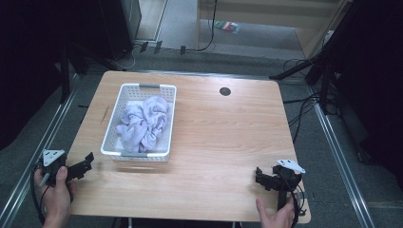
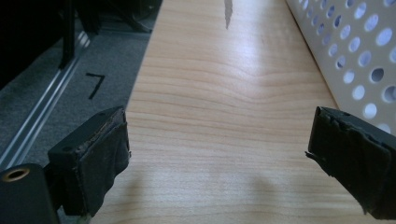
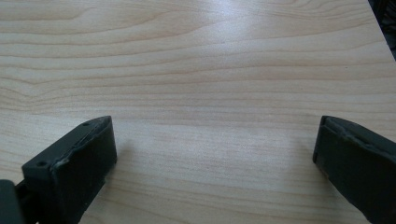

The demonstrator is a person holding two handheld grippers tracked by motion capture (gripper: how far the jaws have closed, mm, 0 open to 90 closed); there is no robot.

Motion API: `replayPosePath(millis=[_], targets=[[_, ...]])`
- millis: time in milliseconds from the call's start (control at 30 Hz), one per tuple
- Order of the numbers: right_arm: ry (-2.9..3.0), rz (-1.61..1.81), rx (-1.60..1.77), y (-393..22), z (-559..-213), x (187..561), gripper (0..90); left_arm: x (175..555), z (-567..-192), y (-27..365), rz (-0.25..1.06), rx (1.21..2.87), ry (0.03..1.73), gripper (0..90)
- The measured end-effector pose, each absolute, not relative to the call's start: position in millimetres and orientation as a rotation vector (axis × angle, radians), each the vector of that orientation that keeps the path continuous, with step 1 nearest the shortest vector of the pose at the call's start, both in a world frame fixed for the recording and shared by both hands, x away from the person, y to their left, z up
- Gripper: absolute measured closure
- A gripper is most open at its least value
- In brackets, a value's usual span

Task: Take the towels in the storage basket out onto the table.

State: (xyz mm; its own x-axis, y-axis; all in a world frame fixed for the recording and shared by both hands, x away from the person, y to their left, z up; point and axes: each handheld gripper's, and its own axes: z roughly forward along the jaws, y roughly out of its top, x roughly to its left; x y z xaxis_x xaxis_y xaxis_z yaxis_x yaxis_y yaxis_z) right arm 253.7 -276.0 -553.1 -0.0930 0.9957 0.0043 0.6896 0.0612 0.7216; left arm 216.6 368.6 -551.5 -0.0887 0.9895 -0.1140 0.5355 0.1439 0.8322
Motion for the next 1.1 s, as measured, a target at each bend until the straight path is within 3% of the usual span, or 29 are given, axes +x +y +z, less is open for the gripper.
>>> replayPosePath(millis=[400, 1100], targets=[[1.832, 0.843, 1.694, -280, -552, 255, 0.0, 205, -517, 371, 0.781, 1.421, 1.596, 0.9], [1.627, 1.05, 1.461, -295, -538, 242, 0.0, 232, -465, 330, 0.727, 1.55, 1.487, 0.2]])
